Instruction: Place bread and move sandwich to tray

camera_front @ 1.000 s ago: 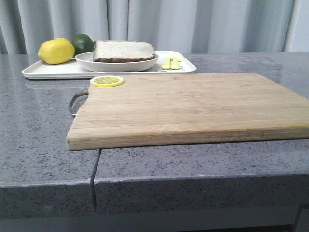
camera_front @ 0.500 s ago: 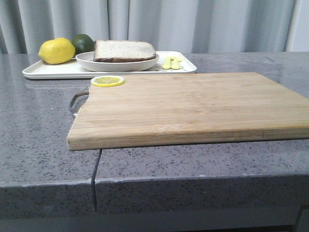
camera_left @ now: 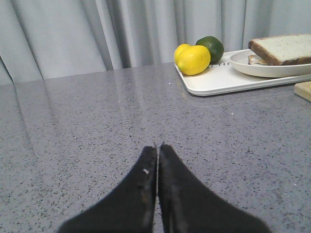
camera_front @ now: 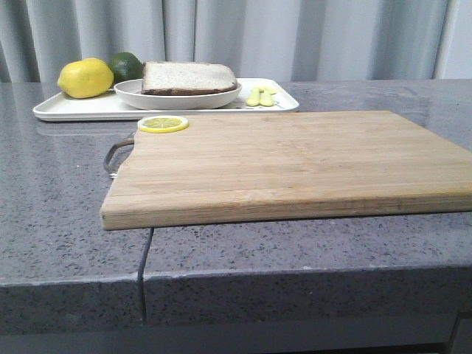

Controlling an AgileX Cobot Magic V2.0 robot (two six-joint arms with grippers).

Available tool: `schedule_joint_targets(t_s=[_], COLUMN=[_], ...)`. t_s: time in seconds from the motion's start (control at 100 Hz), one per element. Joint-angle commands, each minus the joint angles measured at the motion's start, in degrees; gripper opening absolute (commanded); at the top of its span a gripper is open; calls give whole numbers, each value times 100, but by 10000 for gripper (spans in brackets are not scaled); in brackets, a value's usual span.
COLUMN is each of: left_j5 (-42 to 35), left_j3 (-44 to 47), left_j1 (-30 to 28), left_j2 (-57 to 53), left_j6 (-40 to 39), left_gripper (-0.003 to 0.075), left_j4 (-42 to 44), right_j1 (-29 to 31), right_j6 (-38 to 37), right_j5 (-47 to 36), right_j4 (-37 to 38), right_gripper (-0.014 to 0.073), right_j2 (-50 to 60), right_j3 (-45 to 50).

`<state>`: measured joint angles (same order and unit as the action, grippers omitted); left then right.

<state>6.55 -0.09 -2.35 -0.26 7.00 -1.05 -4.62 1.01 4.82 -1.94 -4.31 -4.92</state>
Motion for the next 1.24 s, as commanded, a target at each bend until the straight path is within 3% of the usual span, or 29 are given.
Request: schedule_joint_targets(t_s=[0.0,0.26,1.23], left_j5=[-428,-428,-428], left_j3=[91,91,91], left_j1=[-15,-15,-15], left_j2=[-178,-178,-178], left_j6=[-50,-50,-50], left_gripper=[-20,-20,-20], left_j4=[-47,-47,-47], right_j1=[135,161,161], right_j6=[-101,-271,-322], right_j5=[-423,-641,-549], right_j4=[122,194,194], right_gripper=[-70,-70,-70], right_j2=[262,605,605], right_j3=[98,662,663])
